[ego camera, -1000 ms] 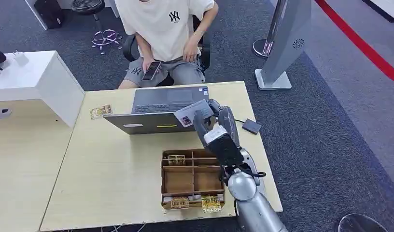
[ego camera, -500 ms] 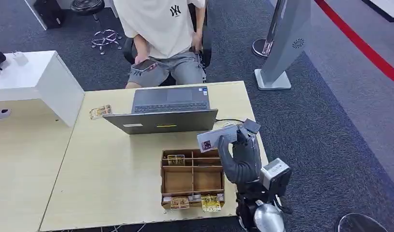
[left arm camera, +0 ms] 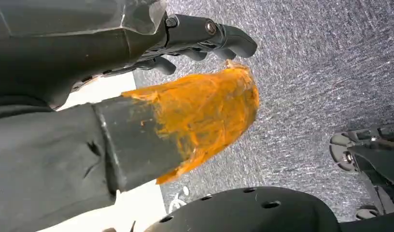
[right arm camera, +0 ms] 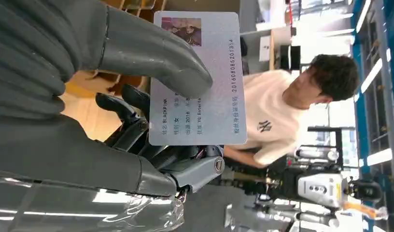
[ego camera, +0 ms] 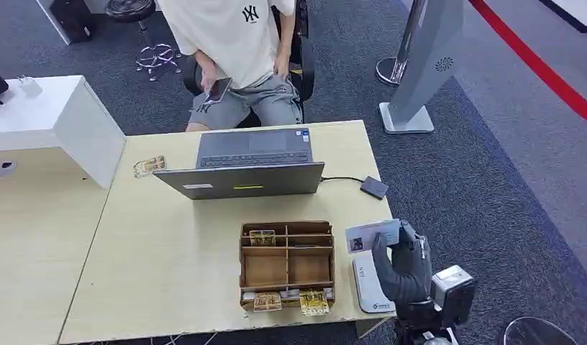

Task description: Pass the card to the sensor for recognition and then transmit it.

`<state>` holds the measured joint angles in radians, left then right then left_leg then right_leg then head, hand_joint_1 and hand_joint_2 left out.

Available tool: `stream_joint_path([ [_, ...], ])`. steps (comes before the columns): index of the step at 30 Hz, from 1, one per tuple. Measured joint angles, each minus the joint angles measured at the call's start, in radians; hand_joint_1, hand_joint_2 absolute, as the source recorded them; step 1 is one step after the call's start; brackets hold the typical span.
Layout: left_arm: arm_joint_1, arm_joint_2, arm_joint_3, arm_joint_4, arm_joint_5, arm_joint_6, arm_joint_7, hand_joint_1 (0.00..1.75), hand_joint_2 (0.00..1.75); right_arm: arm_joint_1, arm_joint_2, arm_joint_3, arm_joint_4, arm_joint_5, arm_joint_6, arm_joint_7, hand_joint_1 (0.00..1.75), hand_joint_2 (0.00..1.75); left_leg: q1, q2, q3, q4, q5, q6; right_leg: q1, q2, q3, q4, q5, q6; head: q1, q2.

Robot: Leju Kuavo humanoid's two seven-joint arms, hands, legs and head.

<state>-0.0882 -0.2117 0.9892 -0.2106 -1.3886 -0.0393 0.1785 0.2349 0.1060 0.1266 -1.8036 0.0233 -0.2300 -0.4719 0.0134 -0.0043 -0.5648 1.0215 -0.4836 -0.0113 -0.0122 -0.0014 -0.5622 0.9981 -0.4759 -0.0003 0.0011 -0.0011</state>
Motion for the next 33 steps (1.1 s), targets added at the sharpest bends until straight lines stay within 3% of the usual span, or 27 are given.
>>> stream_joint_path([
  [8, 0.0, 0.0, 0.007, 0.0, -0.013, -0.002, 0.0, 0.0, 0.0, 0.014, -0.002, -0.093, 0.025, 0.116, -0.035, 0.02, 1.75, 1.75, 0.0, 0.0, 0.0, 0.0, 0.0, 0.0, 0.0, 0.0, 0.0, 0.0, 0.0, 0.0, 0.0, 0.0],
  [16, 0.0, 0.0, 0.007, 0.0, -0.03, -0.006, -0.003, 0.0, 0.0, -0.031, 0.003, -0.13, 0.144, 0.237, -0.09, 0.042, 1.75, 1.75, 0.0, 0.0, 0.0, 0.0, 0.0, 0.0, 0.0, 0.0, 0.0, 0.0, 0.0, 0.0, 0.0, 0.0],
  [24, 0.0, 0.002, 0.007, 0.0, -0.037, -0.014, -0.003, 0.0, 0.0, -0.07, 0.007, -0.231, 0.267, 0.23, -0.102, 0.048, 1.75, 1.75, -0.001, 0.0, 0.0, 0.0, 0.0, 0.0, 0.0, 0.0, 0.0, 0.0, 0.0, 0.0, 0.0, 0.0],
  [28, 0.0, 0.002, 0.007, 0.0, -0.037, -0.016, -0.002, 0.0, 0.0, -0.082, 0.008, -0.313, 0.311, 0.192, -0.058, 0.048, 1.75, 1.75, -0.001, 0.0, 0.0, 0.0, 0.0, 0.0, 0.0, 0.0, 0.0, 0.0, 0.0, 0.0, 0.0, 0.0],
  [33, 0.0, 0.004, 0.007, 0.0, -0.033, -0.016, -0.003, 0.0, 0.0, -0.105, 0.014, -0.424, 0.375, 0.062, 0.113, 0.05, 1.75, 1.75, -0.001, 0.0, 0.0, 0.0, 0.0, 0.0, 0.0, 0.0, 0.0, 0.0, 0.0, 0.0, 0.0, 0.0],
])
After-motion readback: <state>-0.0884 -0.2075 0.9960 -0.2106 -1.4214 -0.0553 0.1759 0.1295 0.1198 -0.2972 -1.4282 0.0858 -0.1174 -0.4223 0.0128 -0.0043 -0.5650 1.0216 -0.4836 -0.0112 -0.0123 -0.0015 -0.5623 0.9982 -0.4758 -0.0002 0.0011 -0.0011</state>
